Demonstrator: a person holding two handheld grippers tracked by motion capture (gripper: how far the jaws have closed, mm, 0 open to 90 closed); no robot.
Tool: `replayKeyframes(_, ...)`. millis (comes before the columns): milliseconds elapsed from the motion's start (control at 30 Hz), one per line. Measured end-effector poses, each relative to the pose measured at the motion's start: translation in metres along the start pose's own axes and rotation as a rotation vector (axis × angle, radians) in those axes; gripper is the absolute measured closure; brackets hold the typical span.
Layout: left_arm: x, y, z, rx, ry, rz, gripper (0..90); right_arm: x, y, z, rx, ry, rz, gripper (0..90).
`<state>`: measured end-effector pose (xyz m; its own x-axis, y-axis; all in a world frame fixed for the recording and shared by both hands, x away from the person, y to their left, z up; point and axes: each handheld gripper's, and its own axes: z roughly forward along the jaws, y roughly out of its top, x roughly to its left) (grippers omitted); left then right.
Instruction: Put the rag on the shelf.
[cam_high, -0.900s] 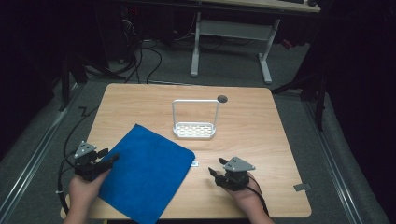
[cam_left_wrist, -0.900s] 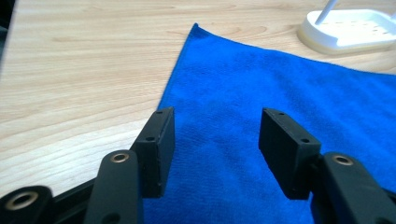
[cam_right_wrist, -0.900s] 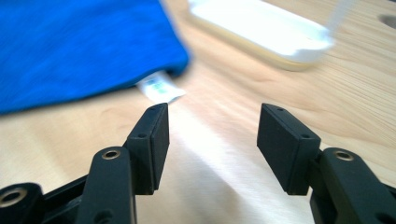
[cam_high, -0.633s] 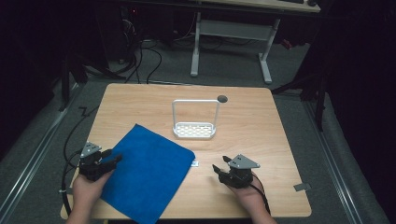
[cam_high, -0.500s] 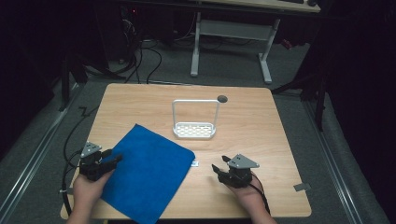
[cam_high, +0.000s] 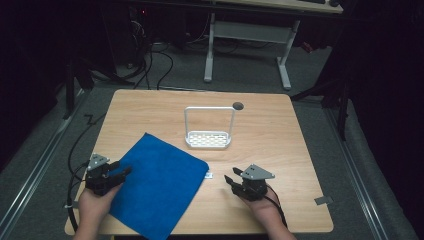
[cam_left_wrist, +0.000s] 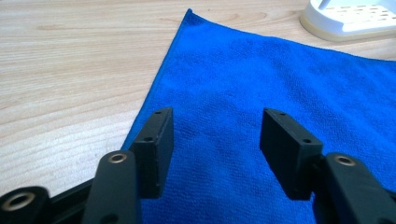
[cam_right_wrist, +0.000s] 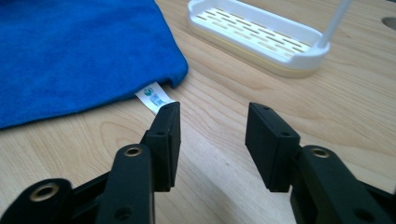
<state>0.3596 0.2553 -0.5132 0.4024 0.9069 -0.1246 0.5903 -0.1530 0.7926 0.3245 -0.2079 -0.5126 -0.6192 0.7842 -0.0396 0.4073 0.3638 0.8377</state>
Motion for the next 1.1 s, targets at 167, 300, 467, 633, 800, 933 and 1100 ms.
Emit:
replayKeyframes(167,-0.006,-0.008,-0.011,0.018,0.022,0.014,52.3,0.008,0.01,0.011,-0.003,0.043,-0.015,62.9)
replayKeyframes(300,-0.005,-0.019,-0.024,0.057,0.038,0.013,64.7,0.017,0.023,0.027,0.01,0.091,-0.058,80.1)
replayKeyframes(467,-0.003,-0.032,-0.037,0.085,0.047,-0.019,87.6,0.022,0.039,0.048,0.013,0.137,-0.085,90.0)
replayKeyframes(633,0.004,-0.05,-0.048,0.131,0.09,-0.061,89.0,0.023,0.047,0.08,0.058,0.147,-0.098,90.0)
replayKeyframes(800,0.003,-0.055,-0.05,0.138,0.095,-0.062,88.2,0.021,0.047,0.092,0.106,0.142,-0.096,90.0)
replayKeyframes(933,0.004,-0.054,-0.048,0.137,0.094,-0.061,88.3,0.021,0.044,0.096,0.14,0.136,-0.1,90.0)
replayKeyframes(1100,0.009,-0.048,-0.042,0.143,0.087,-0.07,87.8,0.026,0.037,0.09,0.166,0.131,-0.116,90.0)
